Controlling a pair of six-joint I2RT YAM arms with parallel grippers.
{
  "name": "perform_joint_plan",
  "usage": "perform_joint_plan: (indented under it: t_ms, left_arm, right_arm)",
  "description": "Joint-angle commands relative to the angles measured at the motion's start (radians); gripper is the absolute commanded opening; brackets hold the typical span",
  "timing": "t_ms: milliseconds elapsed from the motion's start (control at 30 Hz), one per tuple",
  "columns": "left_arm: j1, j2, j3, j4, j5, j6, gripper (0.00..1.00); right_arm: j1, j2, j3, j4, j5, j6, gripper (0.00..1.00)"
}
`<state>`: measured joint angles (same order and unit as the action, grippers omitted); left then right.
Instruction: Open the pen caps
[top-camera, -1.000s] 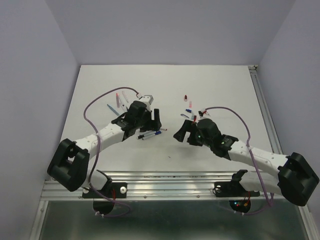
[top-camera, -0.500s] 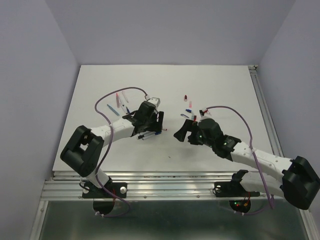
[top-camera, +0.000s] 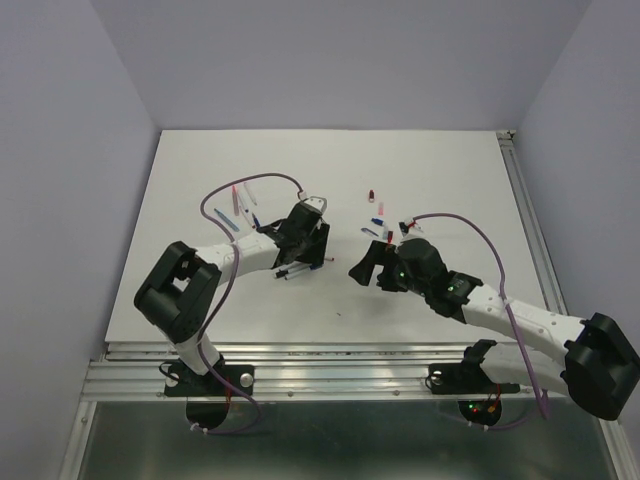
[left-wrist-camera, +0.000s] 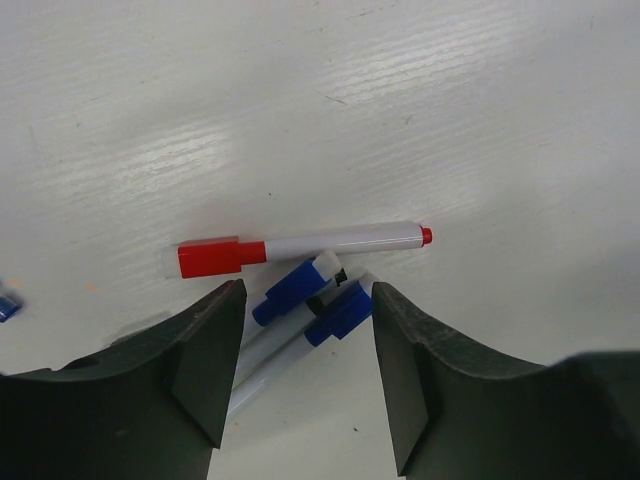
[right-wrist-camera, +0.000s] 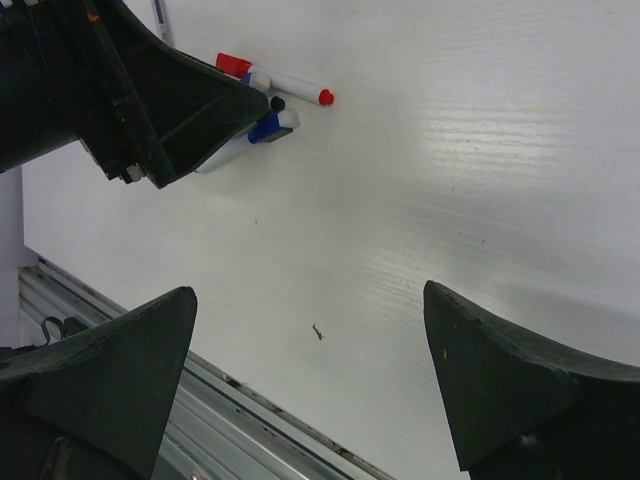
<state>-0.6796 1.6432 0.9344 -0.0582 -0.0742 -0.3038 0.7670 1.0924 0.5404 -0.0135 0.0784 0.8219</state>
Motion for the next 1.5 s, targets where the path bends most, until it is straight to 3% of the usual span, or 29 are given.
perform_joint_plan:
  t_ms: [0, 167, 367, 733, 1067, 1233, 1467]
  left_arm:
    - [-0.008, 0.018, 0.050, -0.017, -0.035, 0.012, 0.64]
    - [-0.009, 0.035, 0.063, -0.025, -0.042, 0.014, 0.62]
    - [-0.009, 0.052, 0.092, -0.040, -0.047, 0.025, 0.50]
    - [-0.011, 0.069, 0.098, -0.046, -0.055, 0.029, 0.38]
    - [-0.011, 0.038, 0.104, -0.054, -0.061, 0.032, 0.27]
    - [-0.012, 0.026, 0.106, -0.069, -0.076, 0.023, 0.15]
    - [-0.011, -0.061, 0.103, -0.092, -0.113, -0.004, 0.12]
  right_arm:
    - [0.003, -0.022, -0.019, 0.018, 0.014, -0.015, 1.00]
    - [0.003, -0.035, -0.023, 0.018, 0.018, -0.015, 1.00]
    - [0.003, -0.038, -0.023, 0.017, 0.017, -0.015, 1.00]
    - [0.003, -0.048, -0.020, 0.018, 0.027, -0.017, 1.00]
    - [0.003, -0.048, -0.011, -0.011, 0.034, -0.018, 1.00]
    - [0.003, -0.046, -0.008, -0.017, 0.040, -0.021, 1.00]
    - [0.003, -0.046, -0.003, -0.014, 0.034, -0.023, 1.00]
